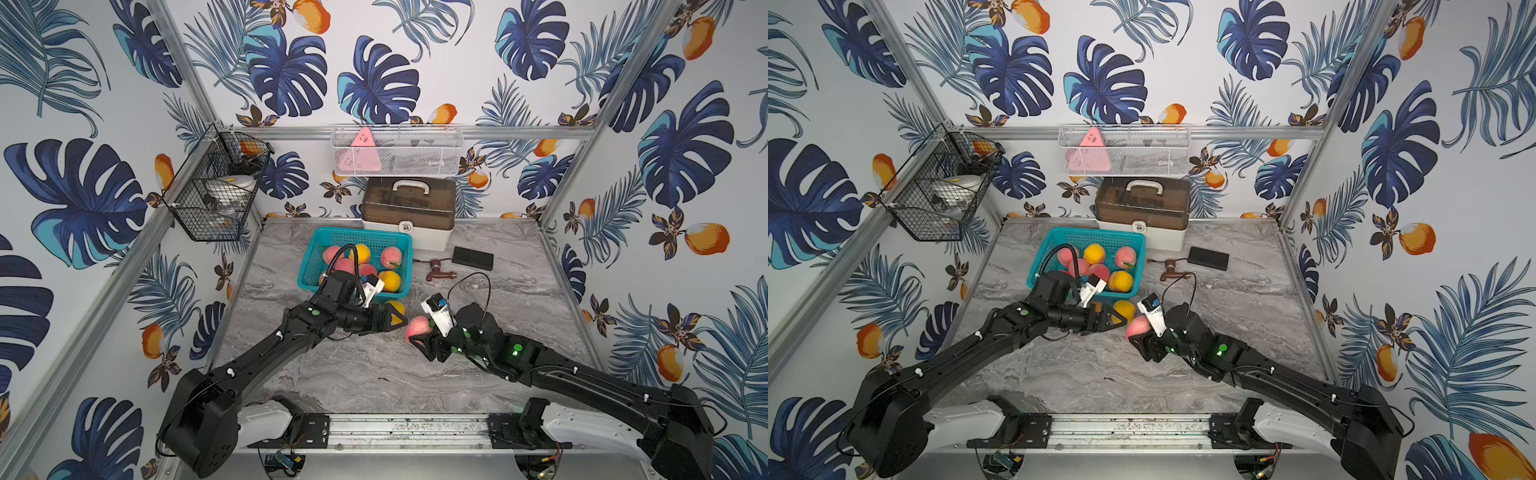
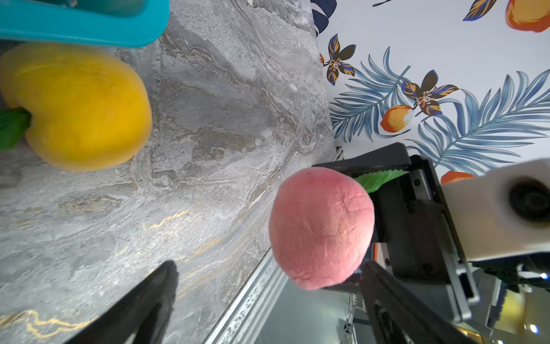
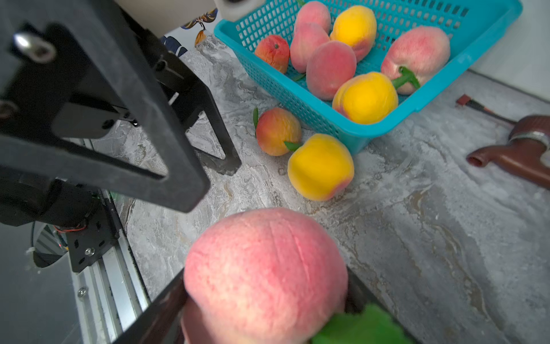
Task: Put the peaches into the basket
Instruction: Pick up the peach from the center of the board.
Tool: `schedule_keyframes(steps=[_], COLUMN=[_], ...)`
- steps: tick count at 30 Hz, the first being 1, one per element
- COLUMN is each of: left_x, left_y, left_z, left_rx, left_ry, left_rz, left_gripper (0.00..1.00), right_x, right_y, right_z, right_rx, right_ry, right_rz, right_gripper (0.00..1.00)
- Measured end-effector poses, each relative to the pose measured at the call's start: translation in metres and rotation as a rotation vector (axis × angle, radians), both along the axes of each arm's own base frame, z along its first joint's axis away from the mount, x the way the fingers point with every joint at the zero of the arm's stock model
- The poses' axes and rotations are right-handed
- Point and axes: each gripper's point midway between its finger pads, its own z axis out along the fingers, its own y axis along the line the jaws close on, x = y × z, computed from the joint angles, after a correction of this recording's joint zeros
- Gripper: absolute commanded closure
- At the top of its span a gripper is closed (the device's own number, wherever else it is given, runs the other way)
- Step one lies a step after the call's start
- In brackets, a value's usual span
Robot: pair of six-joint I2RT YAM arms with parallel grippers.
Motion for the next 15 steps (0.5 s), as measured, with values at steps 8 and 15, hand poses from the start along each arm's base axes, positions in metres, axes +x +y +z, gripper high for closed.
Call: schedule_keyframes(steps=[8, 15], left_x=[0.016, 0.017], left_y=[-0.012, -0.015], left_z=[0.034, 0.042], left_rx=[-0.080, -0.098], left_ry=[-0.023, -0.015], left_rz=[0.013, 0.015], left_gripper=[0.01, 0.01], right_x=[0.013, 0.016], right_y=[0.008, 0.010], right_z=[0.018, 0.030], right_rx=[-0.006, 0.019], right_ry=[-0.108, -0.153], right_rz=[0.013, 0.011], right_gripper=[0.34, 0.34])
